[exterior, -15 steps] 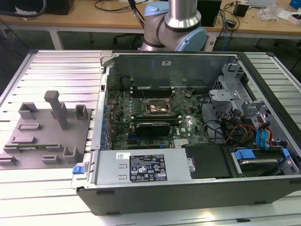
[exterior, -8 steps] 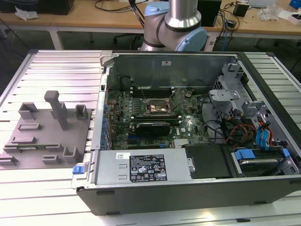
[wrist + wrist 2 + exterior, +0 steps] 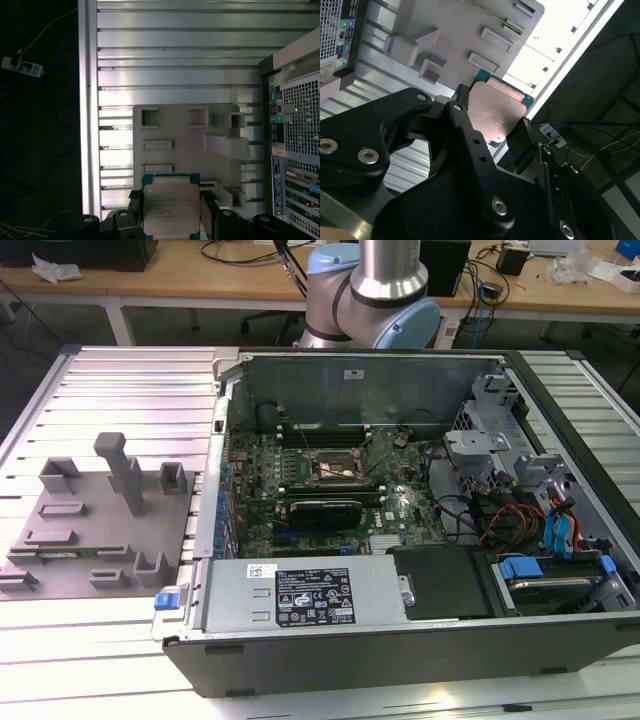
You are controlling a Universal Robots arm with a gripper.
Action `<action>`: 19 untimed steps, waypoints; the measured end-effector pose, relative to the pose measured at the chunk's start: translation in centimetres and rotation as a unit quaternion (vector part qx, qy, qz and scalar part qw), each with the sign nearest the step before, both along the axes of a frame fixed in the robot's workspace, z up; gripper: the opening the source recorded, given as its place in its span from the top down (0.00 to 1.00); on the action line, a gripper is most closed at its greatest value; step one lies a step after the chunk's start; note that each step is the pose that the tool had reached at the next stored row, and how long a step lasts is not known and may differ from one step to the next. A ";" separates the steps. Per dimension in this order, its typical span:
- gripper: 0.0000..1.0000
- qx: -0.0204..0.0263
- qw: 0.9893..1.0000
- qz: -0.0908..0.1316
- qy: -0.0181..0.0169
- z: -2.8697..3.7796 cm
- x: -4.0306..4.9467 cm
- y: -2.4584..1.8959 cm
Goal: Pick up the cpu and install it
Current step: 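Pick up the cpu and move it towards the insertion slot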
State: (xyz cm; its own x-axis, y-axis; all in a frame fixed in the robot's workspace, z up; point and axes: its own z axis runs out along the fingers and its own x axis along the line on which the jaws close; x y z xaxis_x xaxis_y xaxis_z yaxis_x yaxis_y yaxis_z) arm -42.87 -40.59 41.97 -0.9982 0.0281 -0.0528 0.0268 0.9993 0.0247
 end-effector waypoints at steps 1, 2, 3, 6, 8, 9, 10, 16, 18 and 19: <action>0.45 0.000 1.000 0.000 0.000 0.01 0.04 0.00; 0.45 0.000 1.000 0.000 0.000 0.00 0.17 -0.01; 0.45 0.000 1.000 0.000 0.000 -0.01 0.31 0.00; 0.45 0.000 1.000 0.000 0.000 0.00 1.09 0.00; 0.45 0.000 1.000 0.000 0.000 -0.01 1.96 0.00; 0.45 0.000 1.000 0.000 0.000 -0.01 2.33 -0.01; 0.45 0.000 1.000 0.000 0.000 0.00 2.66 0.00; 0.45 0.000 1.000 0.000 0.000 -0.01 4.22 0.00; 0.45 0.000 1.000 0.000 0.000 -0.01 4.89 0.00; 0.45 0.000 1.000 0.000 0.000 -0.01 5.07 0.00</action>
